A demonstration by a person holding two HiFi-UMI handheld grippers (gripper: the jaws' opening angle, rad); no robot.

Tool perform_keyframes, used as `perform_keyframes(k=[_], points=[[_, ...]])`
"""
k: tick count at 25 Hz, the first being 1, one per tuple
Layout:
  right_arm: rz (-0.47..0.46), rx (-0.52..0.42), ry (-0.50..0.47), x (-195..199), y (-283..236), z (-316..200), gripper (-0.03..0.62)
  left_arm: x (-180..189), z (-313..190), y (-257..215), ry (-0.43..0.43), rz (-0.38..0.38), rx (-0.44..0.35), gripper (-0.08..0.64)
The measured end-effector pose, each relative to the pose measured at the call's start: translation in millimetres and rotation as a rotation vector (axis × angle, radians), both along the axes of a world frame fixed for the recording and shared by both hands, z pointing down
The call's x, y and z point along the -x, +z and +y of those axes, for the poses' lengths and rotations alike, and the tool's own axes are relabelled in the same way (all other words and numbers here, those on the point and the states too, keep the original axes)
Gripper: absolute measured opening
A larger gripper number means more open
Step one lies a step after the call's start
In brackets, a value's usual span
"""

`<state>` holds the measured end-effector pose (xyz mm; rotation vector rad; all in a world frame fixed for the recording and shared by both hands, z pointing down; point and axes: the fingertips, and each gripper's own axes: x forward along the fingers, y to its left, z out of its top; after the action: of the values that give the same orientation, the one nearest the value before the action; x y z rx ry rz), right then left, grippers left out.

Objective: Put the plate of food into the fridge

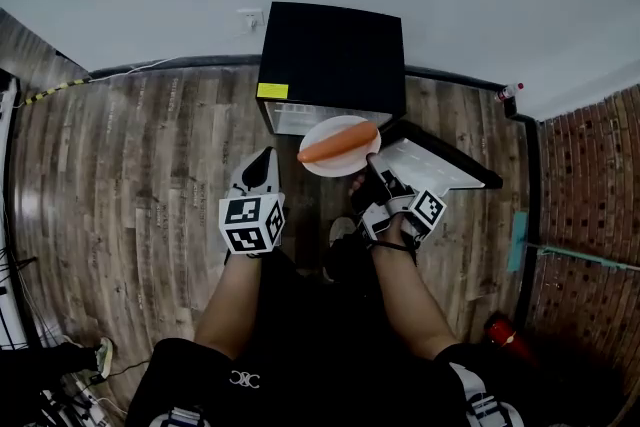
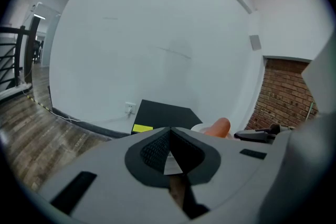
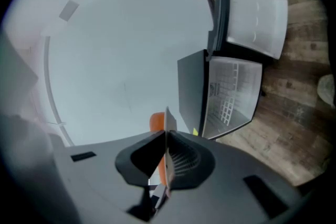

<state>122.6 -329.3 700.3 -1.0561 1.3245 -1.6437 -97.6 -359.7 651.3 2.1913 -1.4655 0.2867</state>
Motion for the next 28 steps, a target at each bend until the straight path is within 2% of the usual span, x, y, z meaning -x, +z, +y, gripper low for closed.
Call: perform_keyframes(k=[5,11,15,20,24,28], points=[[0.005,0.016,-0.021,13,116,-22,0.032,-2,-20,103,-0.002,0.038,-0.049,-0.003],[-0.034,0.04,0.062,13,220,-60,0.032,-2,-24,191,0.019,0.063,-0.064,-0.003],[-0.004,0.038,0.106,9,249,-102,0.032,4,-23,206,0.013,0.071,-0.09,-0.003],[-0.04,0.008,0.193,-3,264,-149,0.032,11,-17,206,-0.017,0.067,-0.09,-0.003],[-0.066,-0.017,0.248,-15,268,-182,0.032,14,-12,208,-0.037,0.029,-0.097,-0.003],[-0.031,0.0,0.263,-25,276,-211,0.032,15,-7,212,-0.054,-0.009,-0.089,-0.003]])
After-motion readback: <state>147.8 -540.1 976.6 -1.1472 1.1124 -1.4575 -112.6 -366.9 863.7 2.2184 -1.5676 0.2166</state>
